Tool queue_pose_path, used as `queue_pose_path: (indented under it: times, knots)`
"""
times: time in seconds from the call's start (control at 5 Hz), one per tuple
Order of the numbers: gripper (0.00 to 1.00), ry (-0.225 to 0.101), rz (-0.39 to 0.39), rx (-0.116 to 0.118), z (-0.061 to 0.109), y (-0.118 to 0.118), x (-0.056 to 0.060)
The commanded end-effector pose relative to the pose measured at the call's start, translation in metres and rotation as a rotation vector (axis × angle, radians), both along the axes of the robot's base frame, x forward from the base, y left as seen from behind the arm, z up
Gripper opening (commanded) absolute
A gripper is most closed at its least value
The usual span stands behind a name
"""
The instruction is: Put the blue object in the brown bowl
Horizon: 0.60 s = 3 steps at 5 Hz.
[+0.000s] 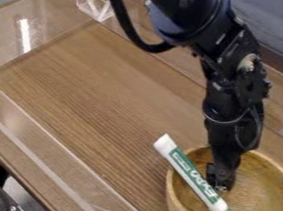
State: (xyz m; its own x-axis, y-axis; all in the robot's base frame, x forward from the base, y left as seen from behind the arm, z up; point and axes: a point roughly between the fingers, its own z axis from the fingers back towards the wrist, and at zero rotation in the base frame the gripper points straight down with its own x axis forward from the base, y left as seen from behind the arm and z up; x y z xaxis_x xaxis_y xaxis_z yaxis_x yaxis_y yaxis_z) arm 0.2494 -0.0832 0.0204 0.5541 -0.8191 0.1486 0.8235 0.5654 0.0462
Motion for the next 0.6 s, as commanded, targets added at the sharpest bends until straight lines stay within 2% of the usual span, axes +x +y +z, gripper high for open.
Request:
queue_pose_path:
  times: [0.0,0.4]
  knots:
    - [1.0,0.028,0.026,0.022,-0.0044,0.013,-0.0012]
    - [1.0,0.032,0.062,0.023,-0.0014,0.0215,0.0003]
